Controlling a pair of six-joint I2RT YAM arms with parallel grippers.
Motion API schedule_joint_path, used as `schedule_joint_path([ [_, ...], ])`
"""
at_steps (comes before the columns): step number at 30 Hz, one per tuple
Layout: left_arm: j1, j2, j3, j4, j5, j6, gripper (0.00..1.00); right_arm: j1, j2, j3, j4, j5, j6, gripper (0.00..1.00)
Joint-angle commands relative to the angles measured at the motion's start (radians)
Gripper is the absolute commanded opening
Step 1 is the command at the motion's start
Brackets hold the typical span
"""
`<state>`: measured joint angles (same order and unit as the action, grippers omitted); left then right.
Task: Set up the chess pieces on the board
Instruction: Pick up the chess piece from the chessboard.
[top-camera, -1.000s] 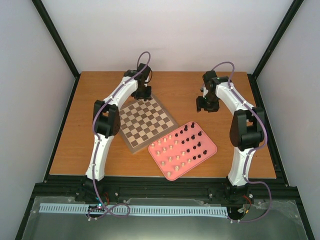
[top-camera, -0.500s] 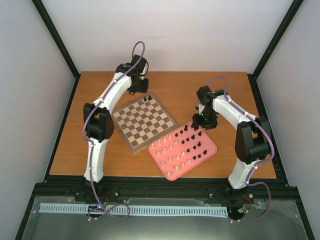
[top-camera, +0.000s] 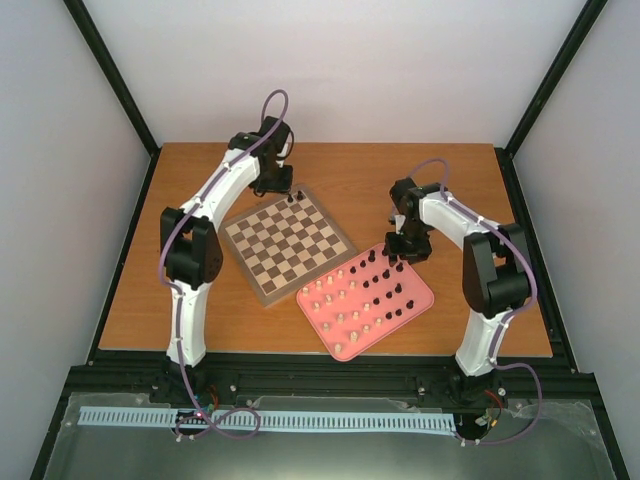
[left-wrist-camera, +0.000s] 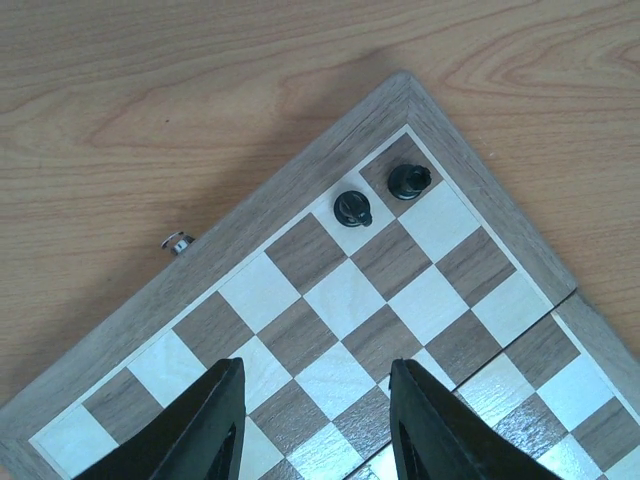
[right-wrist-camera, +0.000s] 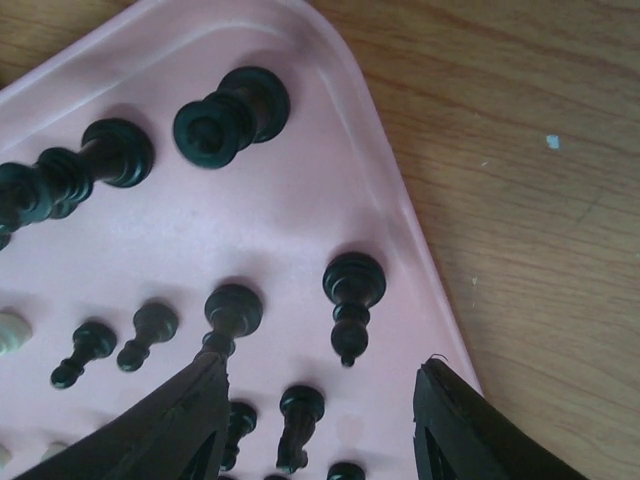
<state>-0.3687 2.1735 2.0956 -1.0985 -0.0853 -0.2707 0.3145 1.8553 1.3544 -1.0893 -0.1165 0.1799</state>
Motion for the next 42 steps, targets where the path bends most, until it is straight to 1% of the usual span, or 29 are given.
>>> schedule_joint_path([
  [1,0.001,-0.058,-0.001,0.005,-0.015,0.024,0.43,-0.002,0.029,0.001,0.030,0.032,-0.005,0.49],
  [3,0.001,-0.064,-0.005,0.005,-0.020,0.029,0.43,-0.002,0.039,0.004,0.035,0.035,-0.004,0.45],
  [8,0.000,-0.072,-0.020,0.005,-0.021,0.031,0.43,-0.002,0.052,0.005,0.043,0.045,-0.005,0.42],
  [9,0.000,-0.073,-0.024,0.008,-0.019,0.032,0.43,-0.002,0.054,0.003,0.043,0.049,-0.006,0.41],
  [12,0.001,-0.074,-0.027,0.009,-0.019,0.030,0.43,-0.002,0.057,0.000,0.046,0.057,-0.008,0.30],
  [19,0.001,-0.071,-0.026,0.008,-0.018,0.031,0.43,-0.002,0.071,-0.009,0.055,0.058,-0.012,0.29],
  [22,0.001,-0.072,-0.027,0.008,-0.019,0.031,0.43,-0.002,0.075,-0.013,0.060,0.057,-0.013,0.23],
  [25,0.001,-0.074,-0.029,0.007,-0.019,0.033,0.43,-0.002,0.080,-0.018,0.064,0.055,-0.011,0.20],
  [27,0.001,-0.076,-0.031,0.008,-0.022,0.034,0.43,-0.002,0.083,-0.020,0.066,0.054,-0.009,0.15],
  [29,0.001,-0.077,-0.034,0.008,-0.024,0.034,0.43,-0.002,0.083,-0.018,0.066,0.056,-0.007,0.07],
  [32,0.000,-0.079,-0.040,0.008,-0.023,0.034,0.43,-0.002,0.077,-0.015,0.060,0.063,-0.006,0.03],
  [38,0.001,-0.089,-0.043,0.008,-0.027,0.036,0.43,-0.002,0.036,0.008,0.003,0.080,-0.007,0.03],
  [42,0.002,-0.105,-0.048,0.005,-0.033,0.036,0.43,0.001,-0.006,0.120,-0.092,0.064,-0.008,0.03],
])
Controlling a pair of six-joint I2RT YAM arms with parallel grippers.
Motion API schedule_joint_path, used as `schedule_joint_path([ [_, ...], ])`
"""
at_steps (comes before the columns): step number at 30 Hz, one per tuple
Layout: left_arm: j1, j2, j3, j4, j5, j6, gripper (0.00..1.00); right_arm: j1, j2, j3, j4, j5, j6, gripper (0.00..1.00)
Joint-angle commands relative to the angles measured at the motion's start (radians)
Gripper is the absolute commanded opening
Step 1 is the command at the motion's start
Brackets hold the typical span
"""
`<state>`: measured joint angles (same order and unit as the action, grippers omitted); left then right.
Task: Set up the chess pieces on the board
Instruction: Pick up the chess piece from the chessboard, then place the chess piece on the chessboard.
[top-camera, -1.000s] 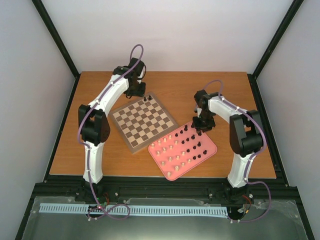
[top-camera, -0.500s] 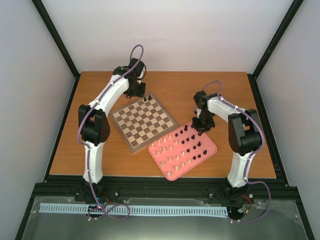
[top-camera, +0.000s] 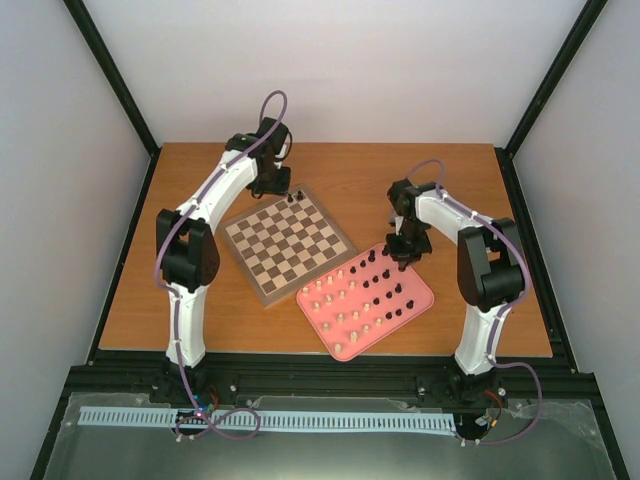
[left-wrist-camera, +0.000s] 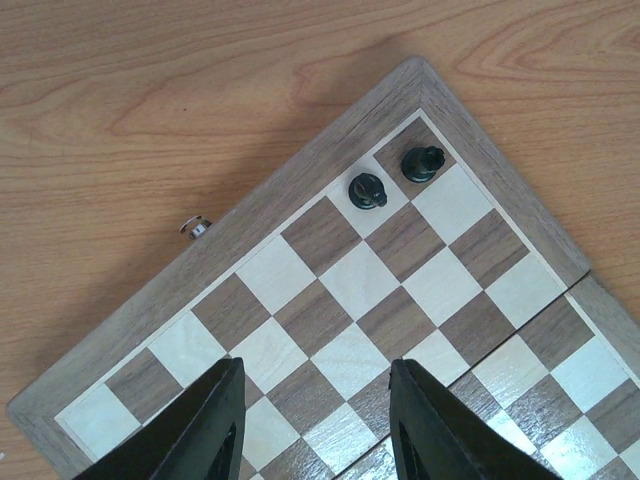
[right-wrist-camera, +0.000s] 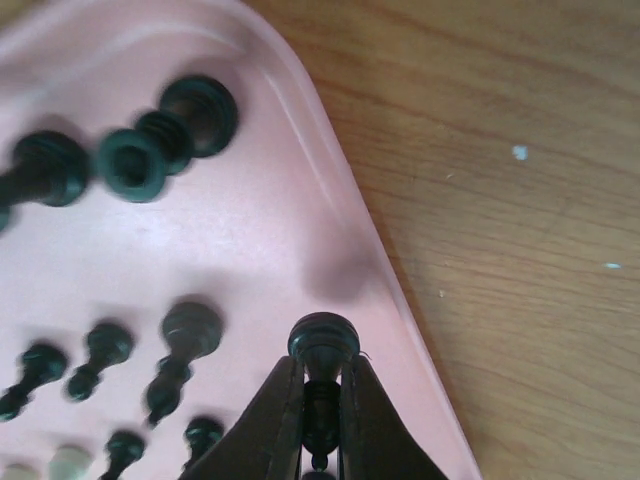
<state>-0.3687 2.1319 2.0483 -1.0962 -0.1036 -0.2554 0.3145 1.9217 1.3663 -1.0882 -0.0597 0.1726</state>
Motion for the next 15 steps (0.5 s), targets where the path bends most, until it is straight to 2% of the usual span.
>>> schedule_joint_path([
  [1,0.005,-0.069,-0.005,0.005,-0.011,0.019,0.43,0.002,-0.077,0.147,-0.120,0.006,0.000,0.03],
  [8,0.052,-0.150,-0.112,0.032,0.009,0.006,0.43,0.056,0.035,0.502,-0.219,-0.038,0.006,0.03],
  [15,0.063,-0.230,-0.226,0.047,0.016,0.003,0.43,0.156,0.352,0.984,-0.263,-0.106,0.028,0.03],
])
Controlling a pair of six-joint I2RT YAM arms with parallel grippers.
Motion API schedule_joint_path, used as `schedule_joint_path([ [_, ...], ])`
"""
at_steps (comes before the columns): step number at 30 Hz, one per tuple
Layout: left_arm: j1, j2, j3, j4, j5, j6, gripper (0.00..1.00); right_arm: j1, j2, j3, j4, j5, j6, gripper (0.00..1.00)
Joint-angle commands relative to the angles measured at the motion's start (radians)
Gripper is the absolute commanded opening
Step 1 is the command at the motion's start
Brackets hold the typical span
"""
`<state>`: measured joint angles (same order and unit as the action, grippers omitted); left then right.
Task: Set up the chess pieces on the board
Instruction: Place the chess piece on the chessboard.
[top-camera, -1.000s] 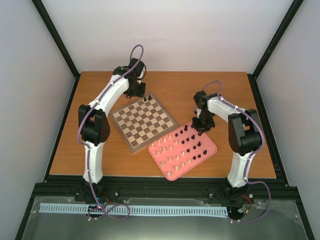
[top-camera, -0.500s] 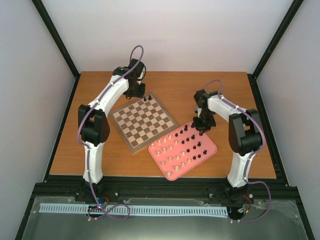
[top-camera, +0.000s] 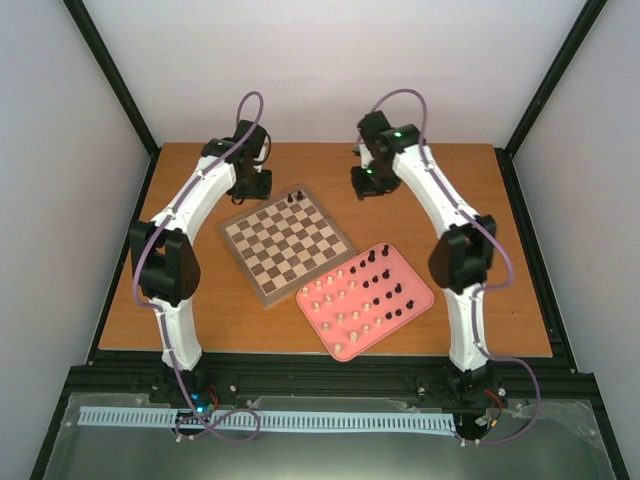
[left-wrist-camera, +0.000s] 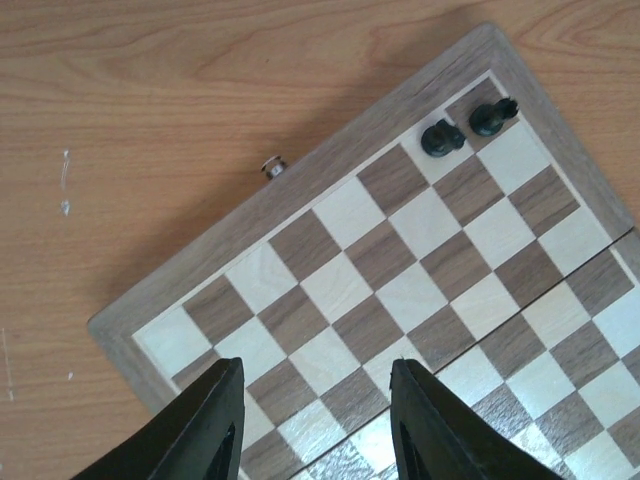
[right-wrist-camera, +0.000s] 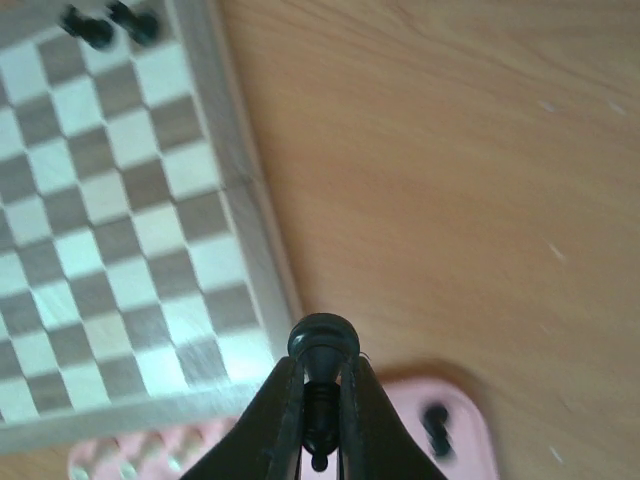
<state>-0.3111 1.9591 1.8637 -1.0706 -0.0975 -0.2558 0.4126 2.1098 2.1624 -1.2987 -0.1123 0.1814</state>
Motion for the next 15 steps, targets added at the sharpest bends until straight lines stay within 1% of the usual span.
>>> schedule_joint_path([
  [1,0.006,-0.068,-0.062,0.028,0.009,0.000,0.43,0.070,0.201,0.232,-0.051,-0.066,0.025,0.03],
  [4,0.006,-0.100,-0.117,0.044,0.000,-0.002,0.43,0.104,0.281,0.295,-0.036,-0.103,0.041,0.03],
  [9,0.006,-0.129,-0.174,0.056,0.001,0.003,0.43,0.147,0.340,0.289,-0.020,-0.123,0.050,0.03],
  [15,0.006,-0.132,-0.208,0.073,0.035,-0.003,0.43,0.186,0.369,0.279,-0.017,-0.125,0.058,0.03],
])
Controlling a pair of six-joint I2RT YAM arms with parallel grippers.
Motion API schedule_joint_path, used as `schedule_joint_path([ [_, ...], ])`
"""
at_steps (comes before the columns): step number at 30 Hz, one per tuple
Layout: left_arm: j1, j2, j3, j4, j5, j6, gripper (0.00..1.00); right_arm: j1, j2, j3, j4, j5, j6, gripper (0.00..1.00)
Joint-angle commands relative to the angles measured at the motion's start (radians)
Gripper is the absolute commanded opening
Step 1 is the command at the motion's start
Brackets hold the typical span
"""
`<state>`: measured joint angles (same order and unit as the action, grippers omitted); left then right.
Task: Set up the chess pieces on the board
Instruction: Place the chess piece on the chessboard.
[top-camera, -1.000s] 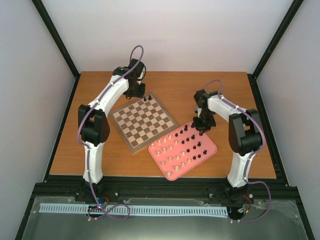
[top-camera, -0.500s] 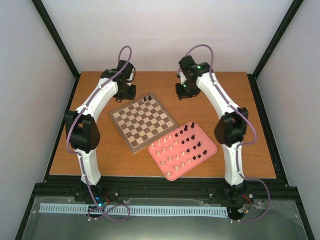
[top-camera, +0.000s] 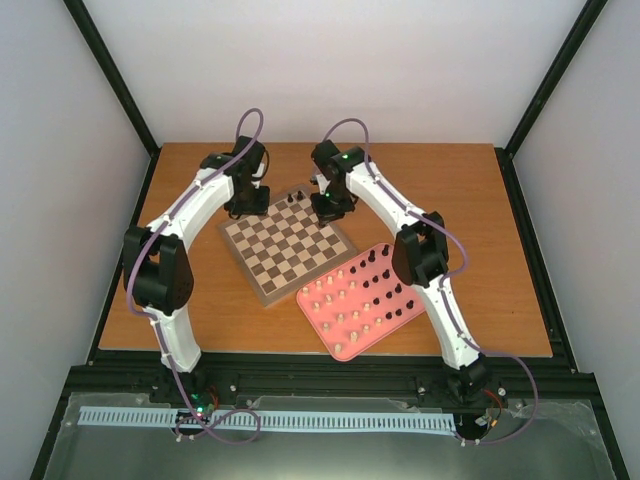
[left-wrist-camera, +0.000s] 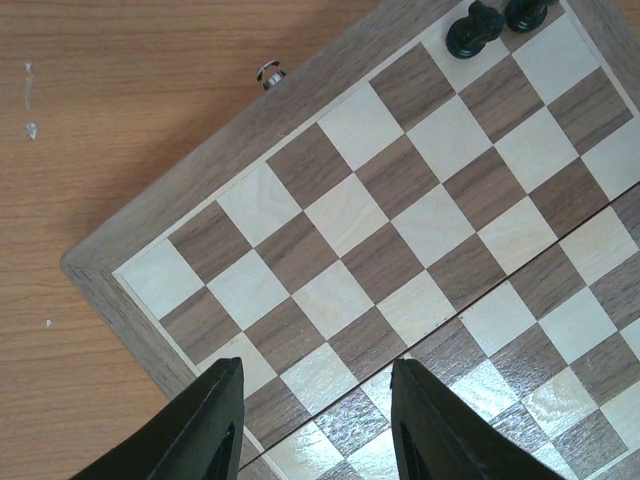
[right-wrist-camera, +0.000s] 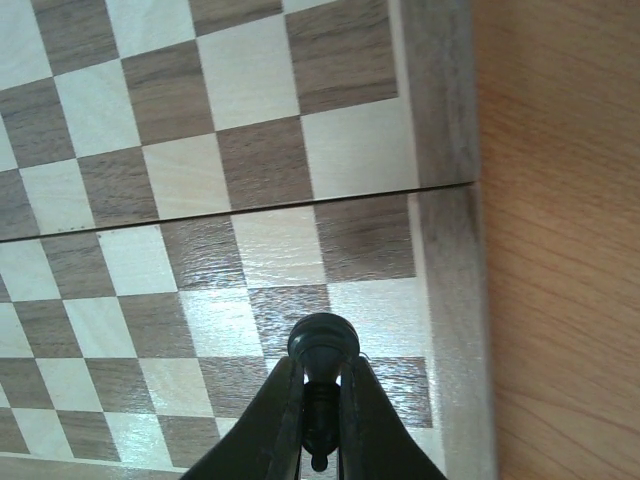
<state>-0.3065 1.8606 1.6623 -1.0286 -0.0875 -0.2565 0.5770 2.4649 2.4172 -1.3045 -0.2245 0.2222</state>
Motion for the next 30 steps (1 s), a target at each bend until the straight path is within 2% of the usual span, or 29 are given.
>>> schedule_joint_path([
  [1,0.001,-0.032,-0.007,0.033,0.029,-0.002,0.43,0.025,0.019,0.022,-0.012,-0.010,0.020,0.03],
  [15,0.000,-0.028,-0.019,0.041,0.045,-0.003,0.43,0.072,0.087,0.039,-0.024,0.019,0.028,0.05],
  [24,0.001,-0.022,-0.017,0.042,0.042,-0.001,0.43,0.073,0.077,0.043,-0.016,0.020,0.019,0.36],
  [30,0.001,-0.013,0.004,0.031,0.036,0.000,0.43,0.073,0.050,0.043,-0.002,0.021,0.001,0.44],
])
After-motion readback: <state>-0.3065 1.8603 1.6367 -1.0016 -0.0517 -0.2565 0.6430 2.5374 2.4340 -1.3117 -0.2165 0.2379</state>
